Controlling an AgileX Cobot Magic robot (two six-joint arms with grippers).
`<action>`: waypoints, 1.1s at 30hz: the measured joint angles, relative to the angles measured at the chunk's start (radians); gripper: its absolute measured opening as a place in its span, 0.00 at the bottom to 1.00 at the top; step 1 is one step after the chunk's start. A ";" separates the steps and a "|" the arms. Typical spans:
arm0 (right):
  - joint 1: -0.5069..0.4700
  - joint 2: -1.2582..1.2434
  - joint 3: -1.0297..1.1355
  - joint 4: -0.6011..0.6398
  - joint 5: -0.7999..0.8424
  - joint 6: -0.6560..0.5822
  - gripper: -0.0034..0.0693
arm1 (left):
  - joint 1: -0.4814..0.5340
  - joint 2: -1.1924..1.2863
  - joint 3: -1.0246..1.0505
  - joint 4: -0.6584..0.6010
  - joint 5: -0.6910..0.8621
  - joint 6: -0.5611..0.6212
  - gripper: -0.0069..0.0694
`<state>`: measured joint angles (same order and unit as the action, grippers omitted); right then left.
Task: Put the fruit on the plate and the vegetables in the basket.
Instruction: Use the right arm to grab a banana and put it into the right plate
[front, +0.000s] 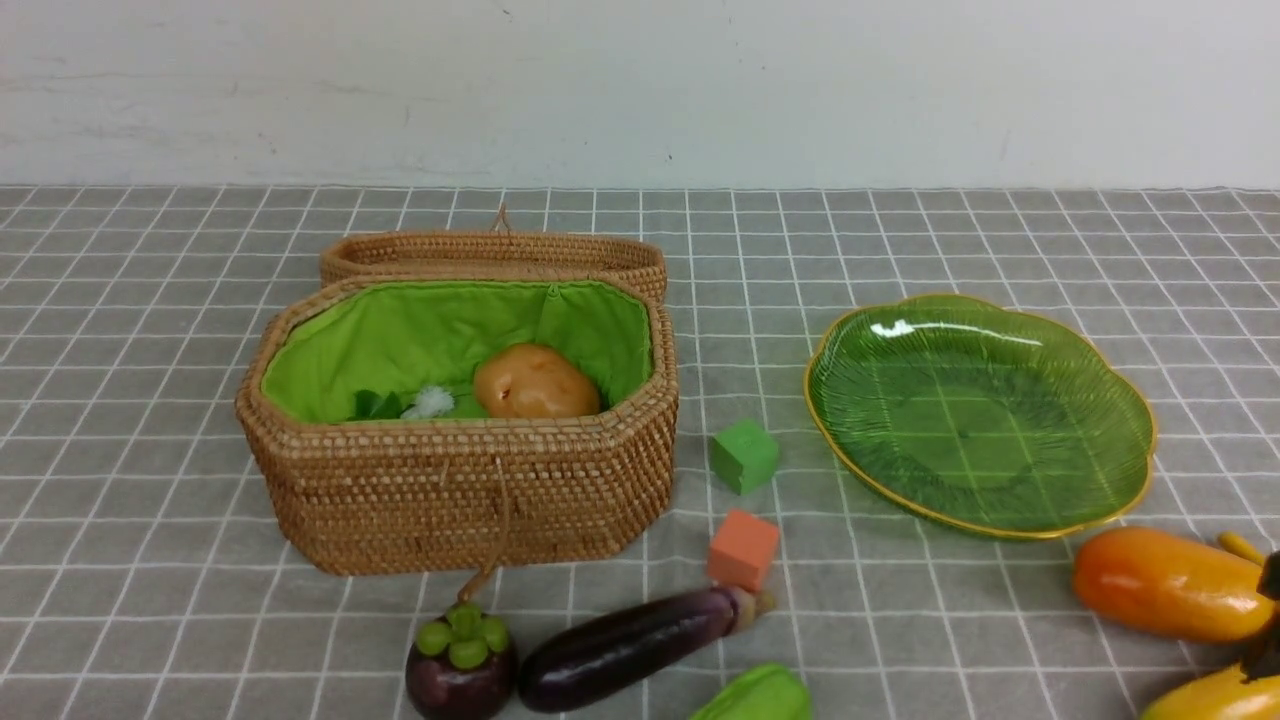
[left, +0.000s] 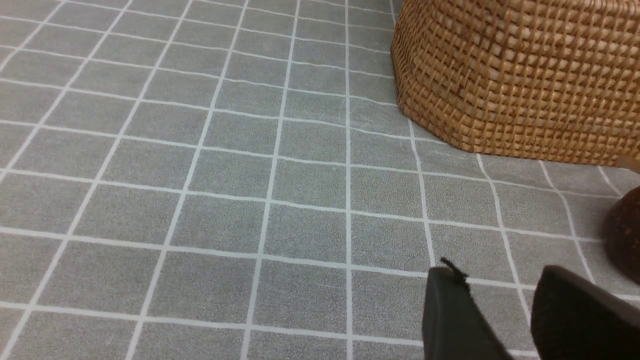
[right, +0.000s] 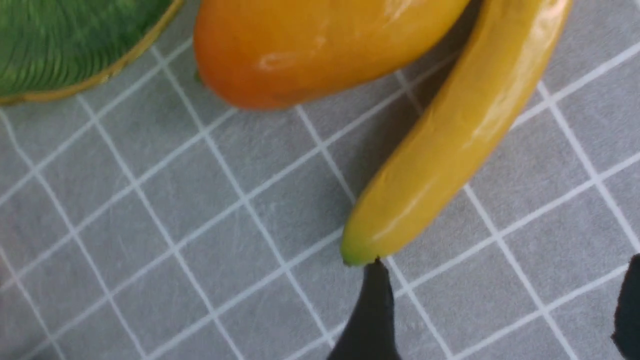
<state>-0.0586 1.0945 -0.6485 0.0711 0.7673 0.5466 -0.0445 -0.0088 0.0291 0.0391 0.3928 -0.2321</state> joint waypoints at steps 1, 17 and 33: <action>0.000 0.000 0.001 -0.016 -0.016 0.032 0.86 | 0.000 0.000 0.000 0.000 0.000 0.000 0.40; 0.000 0.285 0.001 -0.045 -0.214 0.204 0.86 | 0.000 0.000 0.000 0.000 0.000 0.000 0.40; 0.000 0.383 0.001 -0.047 -0.241 0.189 0.48 | 0.000 0.000 0.000 0.000 0.000 0.000 0.40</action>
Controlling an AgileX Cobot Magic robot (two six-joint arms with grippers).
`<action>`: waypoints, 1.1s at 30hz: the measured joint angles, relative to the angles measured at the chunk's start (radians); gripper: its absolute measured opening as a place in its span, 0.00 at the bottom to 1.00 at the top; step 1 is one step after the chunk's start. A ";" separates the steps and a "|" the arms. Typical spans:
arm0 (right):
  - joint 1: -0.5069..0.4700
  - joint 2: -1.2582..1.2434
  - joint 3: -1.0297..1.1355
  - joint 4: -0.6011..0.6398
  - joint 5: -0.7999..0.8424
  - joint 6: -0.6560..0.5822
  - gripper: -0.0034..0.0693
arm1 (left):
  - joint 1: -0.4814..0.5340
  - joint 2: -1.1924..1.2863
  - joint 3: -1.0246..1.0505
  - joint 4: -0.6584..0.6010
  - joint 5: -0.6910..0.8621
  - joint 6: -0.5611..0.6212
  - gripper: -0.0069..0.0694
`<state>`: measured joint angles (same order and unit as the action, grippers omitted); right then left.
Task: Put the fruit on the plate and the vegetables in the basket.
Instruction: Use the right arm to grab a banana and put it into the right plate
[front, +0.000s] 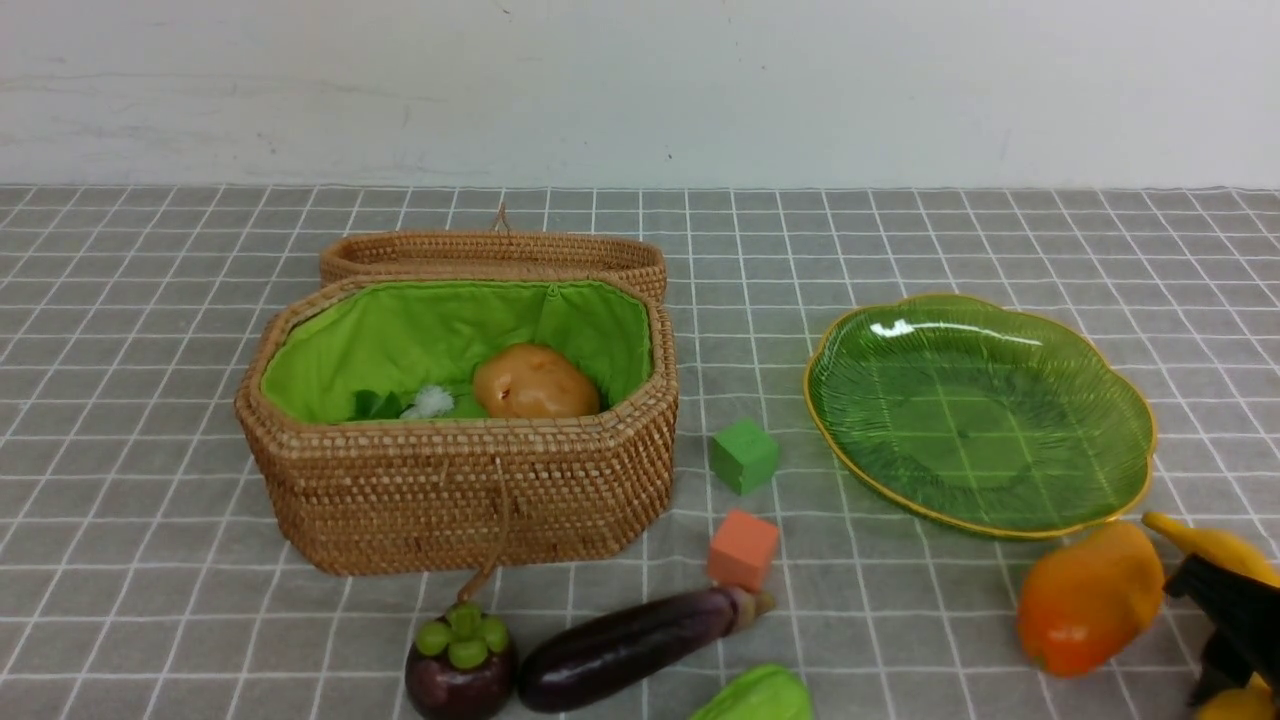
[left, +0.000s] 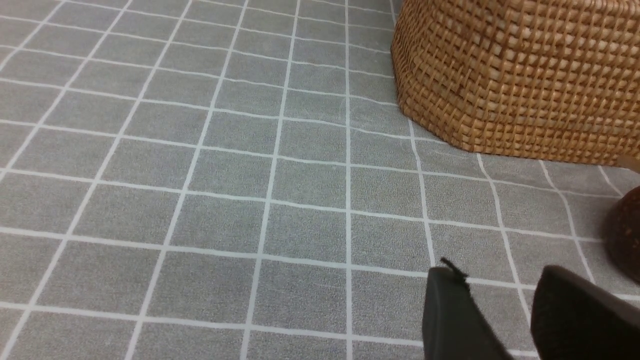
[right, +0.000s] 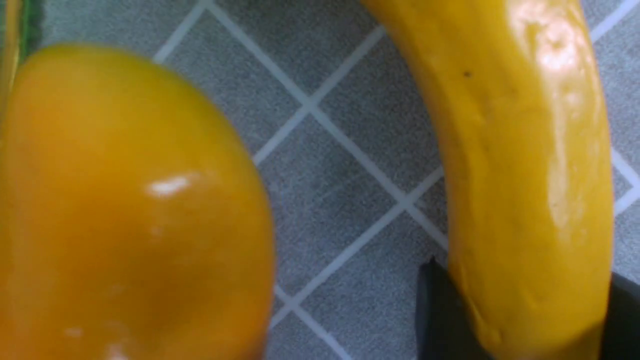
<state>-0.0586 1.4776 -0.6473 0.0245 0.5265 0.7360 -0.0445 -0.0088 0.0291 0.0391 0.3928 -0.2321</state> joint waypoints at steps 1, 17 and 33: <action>0.000 -0.005 0.000 0.000 0.004 0.000 0.48 | 0.000 0.000 0.000 0.000 0.000 0.000 0.40; 0.000 -0.352 0.000 -0.010 0.185 -0.001 0.48 | 0.000 0.000 0.000 0.000 0.000 0.000 0.40; 0.000 -0.368 -0.270 0.036 0.185 -0.392 0.48 | 0.000 0.000 0.000 0.000 0.000 0.000 0.40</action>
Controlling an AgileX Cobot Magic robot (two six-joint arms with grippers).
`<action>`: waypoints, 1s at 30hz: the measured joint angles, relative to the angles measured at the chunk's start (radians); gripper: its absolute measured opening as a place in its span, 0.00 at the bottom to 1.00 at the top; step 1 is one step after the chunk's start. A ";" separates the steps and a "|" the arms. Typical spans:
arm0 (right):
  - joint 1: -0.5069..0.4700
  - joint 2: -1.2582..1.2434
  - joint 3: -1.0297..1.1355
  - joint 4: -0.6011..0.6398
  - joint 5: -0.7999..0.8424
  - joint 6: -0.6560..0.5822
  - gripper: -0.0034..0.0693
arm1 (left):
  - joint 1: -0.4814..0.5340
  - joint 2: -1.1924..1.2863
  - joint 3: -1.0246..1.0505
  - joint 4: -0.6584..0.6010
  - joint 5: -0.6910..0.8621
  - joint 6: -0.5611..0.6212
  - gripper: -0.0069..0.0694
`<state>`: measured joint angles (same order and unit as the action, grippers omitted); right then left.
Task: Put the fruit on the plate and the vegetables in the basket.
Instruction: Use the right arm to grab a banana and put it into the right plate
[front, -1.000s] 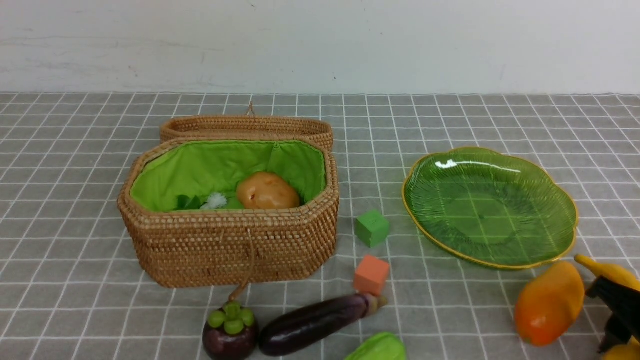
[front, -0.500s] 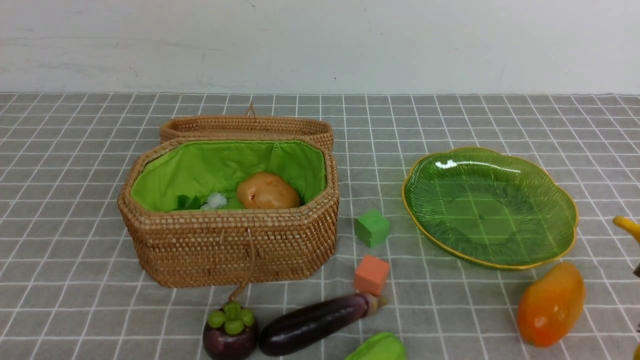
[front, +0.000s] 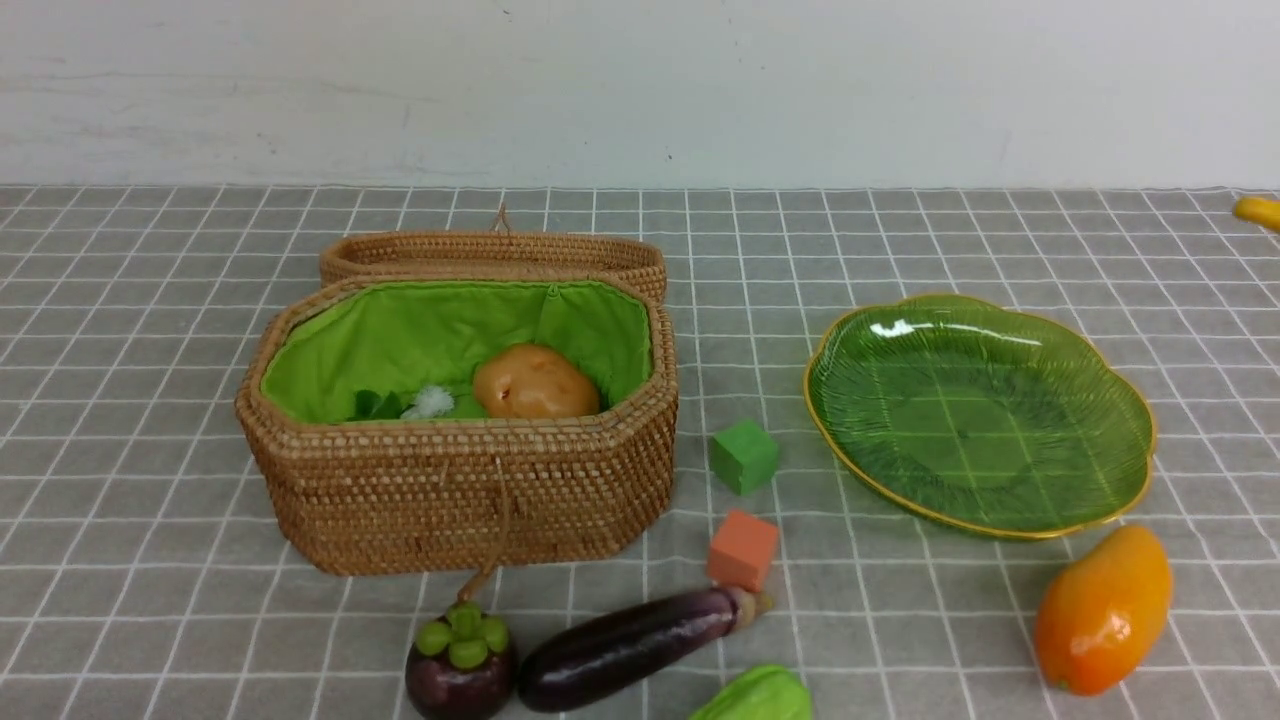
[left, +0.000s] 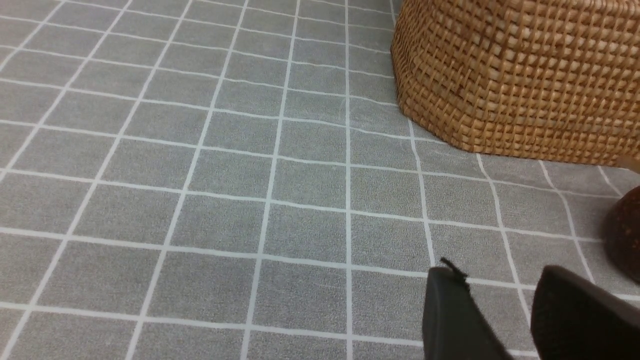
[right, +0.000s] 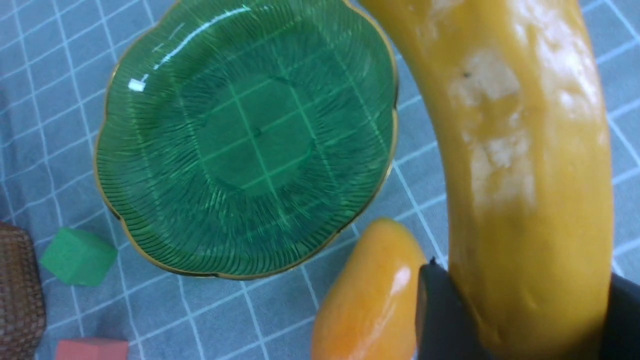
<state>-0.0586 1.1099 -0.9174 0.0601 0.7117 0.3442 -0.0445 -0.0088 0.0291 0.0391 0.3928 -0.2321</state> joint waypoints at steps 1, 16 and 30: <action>0.000 0.008 -0.011 0.009 0.000 -0.008 0.48 | 0.000 0.000 0.000 0.000 0.000 0.000 0.40; 0.000 0.717 -0.379 0.226 -0.106 -0.446 0.51 | 0.000 0.000 0.000 0.000 0.000 0.000 0.40; -0.012 0.693 -0.413 0.202 0.051 -0.393 0.91 | 0.000 0.000 0.000 0.000 0.000 0.000 0.40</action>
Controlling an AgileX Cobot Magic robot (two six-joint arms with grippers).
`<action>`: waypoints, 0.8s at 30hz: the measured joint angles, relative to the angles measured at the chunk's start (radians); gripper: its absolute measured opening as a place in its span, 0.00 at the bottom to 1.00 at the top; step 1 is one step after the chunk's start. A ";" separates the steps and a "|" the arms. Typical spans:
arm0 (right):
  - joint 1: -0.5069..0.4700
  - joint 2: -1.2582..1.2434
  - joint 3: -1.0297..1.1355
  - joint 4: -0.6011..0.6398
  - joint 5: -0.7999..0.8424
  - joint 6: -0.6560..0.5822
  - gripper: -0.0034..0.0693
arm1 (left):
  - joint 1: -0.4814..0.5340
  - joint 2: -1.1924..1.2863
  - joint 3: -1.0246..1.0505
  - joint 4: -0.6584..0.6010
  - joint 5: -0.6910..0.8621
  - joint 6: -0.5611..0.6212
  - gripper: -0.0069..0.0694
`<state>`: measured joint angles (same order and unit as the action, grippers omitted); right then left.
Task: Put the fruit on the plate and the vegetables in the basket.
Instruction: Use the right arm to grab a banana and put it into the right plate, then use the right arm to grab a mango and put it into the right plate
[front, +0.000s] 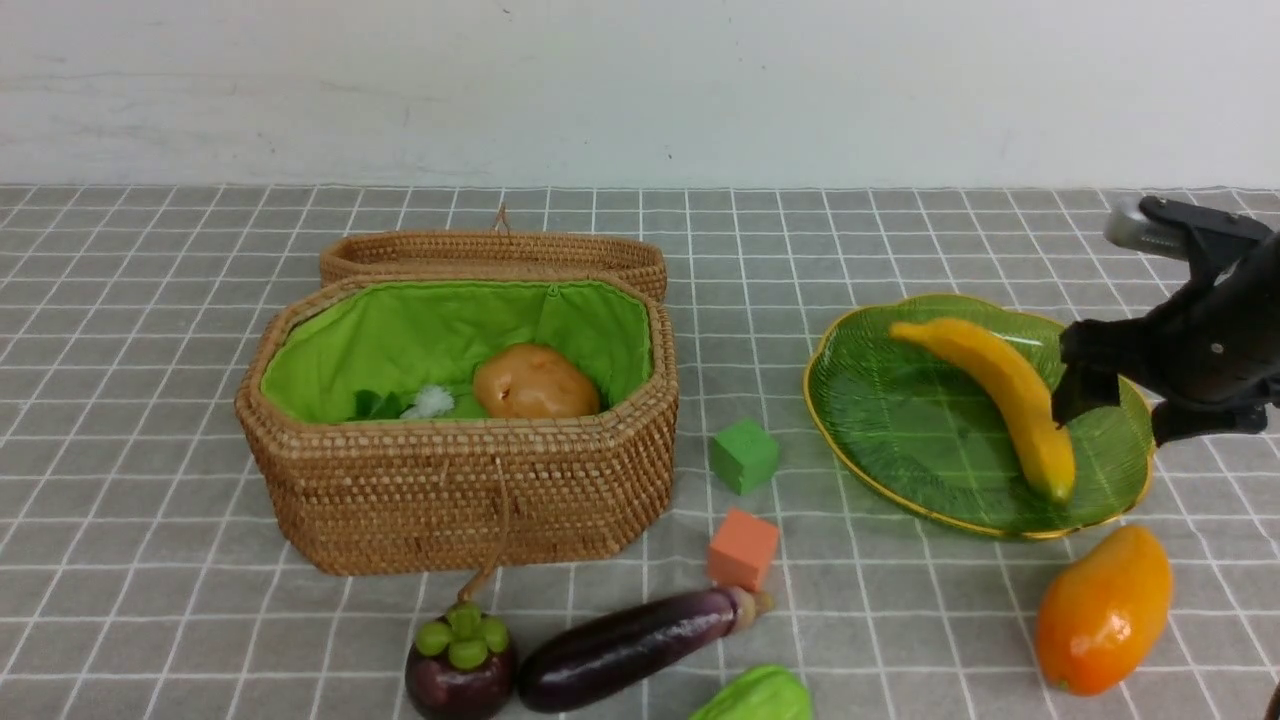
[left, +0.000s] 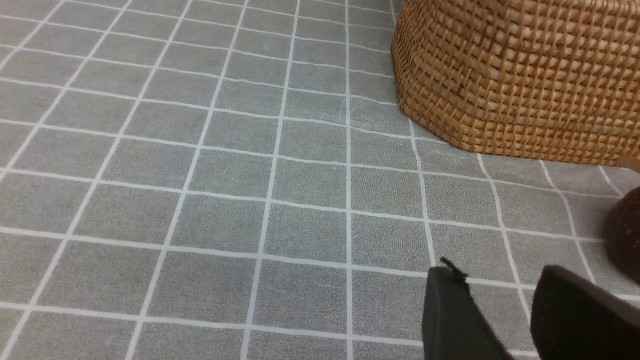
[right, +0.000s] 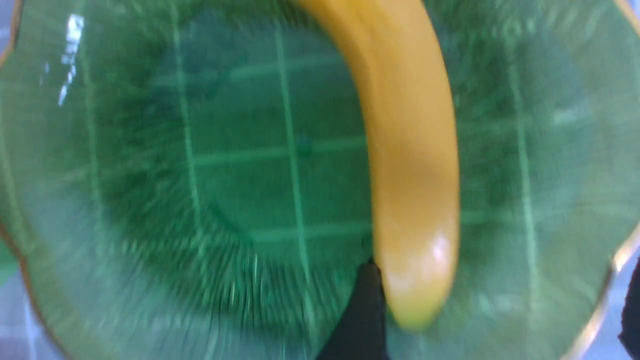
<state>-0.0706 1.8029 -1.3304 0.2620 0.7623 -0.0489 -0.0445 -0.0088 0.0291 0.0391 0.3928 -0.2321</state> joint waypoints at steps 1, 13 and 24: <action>0.000 -0.004 0.001 -0.002 0.014 0.004 0.91 | 0.000 0.000 0.000 0.000 0.000 0.000 0.40; -0.008 -0.306 0.353 0.009 0.075 0.376 0.80 | 0.000 0.000 0.000 0.000 0.000 0.000 0.40; -0.008 -0.317 0.447 0.016 0.037 0.389 0.80 | 0.000 0.000 0.000 0.000 0.000 0.000 0.40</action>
<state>-0.0784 1.4864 -0.8831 0.2780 0.7990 0.3402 -0.0445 -0.0088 0.0291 0.0391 0.3928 -0.2321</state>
